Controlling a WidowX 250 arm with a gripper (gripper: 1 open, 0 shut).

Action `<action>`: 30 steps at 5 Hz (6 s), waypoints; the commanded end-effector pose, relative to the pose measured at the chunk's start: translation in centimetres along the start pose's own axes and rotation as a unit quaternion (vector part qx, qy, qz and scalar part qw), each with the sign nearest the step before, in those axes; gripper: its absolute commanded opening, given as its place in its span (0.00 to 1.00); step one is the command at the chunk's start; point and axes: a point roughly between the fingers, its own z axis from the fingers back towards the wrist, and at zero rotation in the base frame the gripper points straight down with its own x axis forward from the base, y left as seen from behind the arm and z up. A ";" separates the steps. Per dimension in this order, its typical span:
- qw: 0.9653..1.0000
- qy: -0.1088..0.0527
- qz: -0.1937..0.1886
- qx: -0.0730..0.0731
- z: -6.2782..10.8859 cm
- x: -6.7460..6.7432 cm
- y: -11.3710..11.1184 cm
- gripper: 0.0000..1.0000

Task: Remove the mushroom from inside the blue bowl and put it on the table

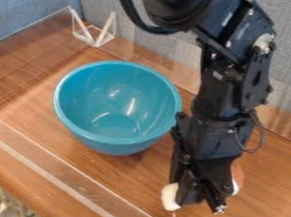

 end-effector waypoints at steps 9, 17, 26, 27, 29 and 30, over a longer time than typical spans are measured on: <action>0.998 0.000 -0.049 0.027 -2.8 -1.8 2.9 1.00; 0.989 -0.012 0.141 0.049 -2.3 0.7 1.6 1.00; 0.993 -0.092 0.049 0.059 4.0 4.6 1.7 1.00; 0.993 -0.095 0.043 0.059 4.3 4.0 1.1 1.00; 0.992 -0.106 0.041 0.056 2.7 3.5 -1.2 1.00; 0.991 -0.117 0.042 0.055 2.1 3.3 -2.3 1.00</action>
